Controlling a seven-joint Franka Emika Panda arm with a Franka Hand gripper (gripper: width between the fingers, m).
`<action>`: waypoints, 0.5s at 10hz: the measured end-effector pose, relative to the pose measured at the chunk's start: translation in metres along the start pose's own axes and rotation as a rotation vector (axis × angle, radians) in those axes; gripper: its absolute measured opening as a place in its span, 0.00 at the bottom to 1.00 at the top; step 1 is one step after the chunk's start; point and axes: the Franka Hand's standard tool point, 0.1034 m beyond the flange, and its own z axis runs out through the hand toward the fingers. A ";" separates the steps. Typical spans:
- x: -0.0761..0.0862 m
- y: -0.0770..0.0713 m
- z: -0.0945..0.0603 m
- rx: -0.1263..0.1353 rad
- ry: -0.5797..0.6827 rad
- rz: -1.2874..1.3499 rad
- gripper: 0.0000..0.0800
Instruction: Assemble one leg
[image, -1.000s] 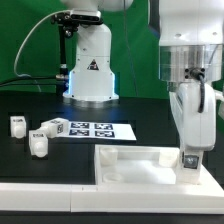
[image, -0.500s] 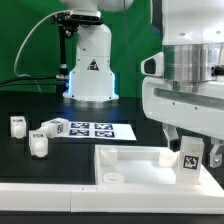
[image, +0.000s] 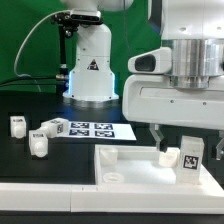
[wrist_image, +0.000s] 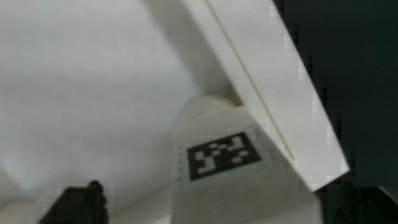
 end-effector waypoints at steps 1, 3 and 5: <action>-0.001 0.001 0.002 -0.004 -0.002 0.073 0.66; 0.000 0.002 0.003 -0.006 -0.001 0.106 0.48; -0.001 0.002 0.003 -0.006 -0.001 0.258 0.35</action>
Offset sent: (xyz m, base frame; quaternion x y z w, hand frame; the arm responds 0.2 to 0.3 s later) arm 0.0000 0.0000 0.0000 0.0000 0.0000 0.1296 0.9916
